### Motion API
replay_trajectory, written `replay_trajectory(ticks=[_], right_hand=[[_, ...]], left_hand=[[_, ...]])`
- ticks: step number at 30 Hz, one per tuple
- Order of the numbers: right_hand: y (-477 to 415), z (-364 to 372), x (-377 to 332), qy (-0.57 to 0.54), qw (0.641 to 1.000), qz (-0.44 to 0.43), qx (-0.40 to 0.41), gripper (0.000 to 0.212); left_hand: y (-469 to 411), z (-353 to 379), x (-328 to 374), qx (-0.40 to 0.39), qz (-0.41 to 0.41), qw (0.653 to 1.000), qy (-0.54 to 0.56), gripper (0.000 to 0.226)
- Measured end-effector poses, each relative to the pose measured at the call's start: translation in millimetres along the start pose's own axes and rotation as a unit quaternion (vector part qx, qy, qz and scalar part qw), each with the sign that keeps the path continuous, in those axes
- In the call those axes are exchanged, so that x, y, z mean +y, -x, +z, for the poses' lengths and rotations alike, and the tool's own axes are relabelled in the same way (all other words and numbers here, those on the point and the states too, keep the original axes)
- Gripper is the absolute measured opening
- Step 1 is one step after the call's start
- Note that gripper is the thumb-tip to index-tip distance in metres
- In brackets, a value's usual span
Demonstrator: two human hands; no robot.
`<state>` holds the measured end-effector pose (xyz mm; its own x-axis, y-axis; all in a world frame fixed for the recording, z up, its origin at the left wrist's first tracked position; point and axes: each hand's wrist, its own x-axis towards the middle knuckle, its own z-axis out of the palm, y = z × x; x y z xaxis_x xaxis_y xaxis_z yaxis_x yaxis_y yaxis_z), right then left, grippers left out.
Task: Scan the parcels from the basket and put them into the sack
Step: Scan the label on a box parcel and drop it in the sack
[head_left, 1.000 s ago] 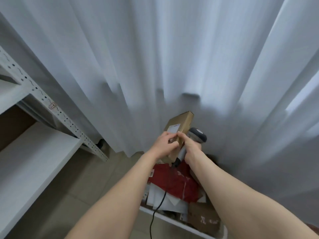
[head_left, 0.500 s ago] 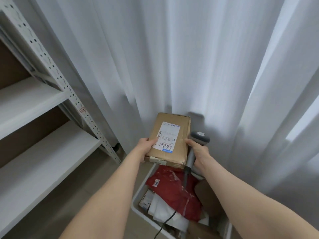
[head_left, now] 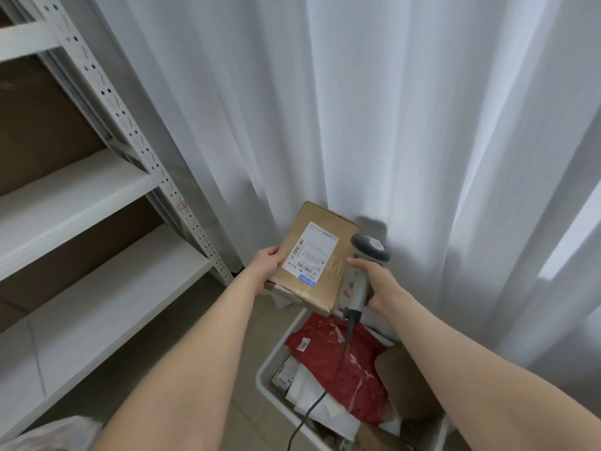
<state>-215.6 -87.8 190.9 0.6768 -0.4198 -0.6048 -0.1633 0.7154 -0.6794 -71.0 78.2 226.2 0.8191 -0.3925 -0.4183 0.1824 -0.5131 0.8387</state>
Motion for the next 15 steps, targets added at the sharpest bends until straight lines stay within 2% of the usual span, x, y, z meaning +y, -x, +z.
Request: replay_trajectory(ticks=[3, 7, 9, 11, 13, 15], right_hand=[[4, 11, 3, -0.009, 0.998, 0.004, -0.056, 0.027], [10, 26, 7, 0.017, 0.998, -0.003, -0.065, 0.023], [9, 32, 11, 0.024, 0.999, -0.013, -0.038, 0.020], [7, 40, 16, 0.001, 1.000, -0.018, 0.003, 0.022], [5, 48, 22, -0.038, 0.999, -0.017, 0.028, 0.023], [5, 54, 27, -0.034, 0.999, -0.004, 0.036, 0.023]], left_hand=[[0, -11, 5, -0.008, -0.015, 1.000, -0.013, 0.041], [-6, -24, 7, -0.026, -0.033, 0.999, 0.011, 0.035], [-7, -27, 7, 0.020, -0.039, 0.995, 0.087, 0.035], [-4, -30, 2, 0.050, -0.071, 0.975, 0.204, 0.032], [6, -30, -4, 0.006, -0.121, 0.954, 0.273, 0.030], [14, -27, -11, -0.057, -0.135, 0.959, 0.242, 0.035]])
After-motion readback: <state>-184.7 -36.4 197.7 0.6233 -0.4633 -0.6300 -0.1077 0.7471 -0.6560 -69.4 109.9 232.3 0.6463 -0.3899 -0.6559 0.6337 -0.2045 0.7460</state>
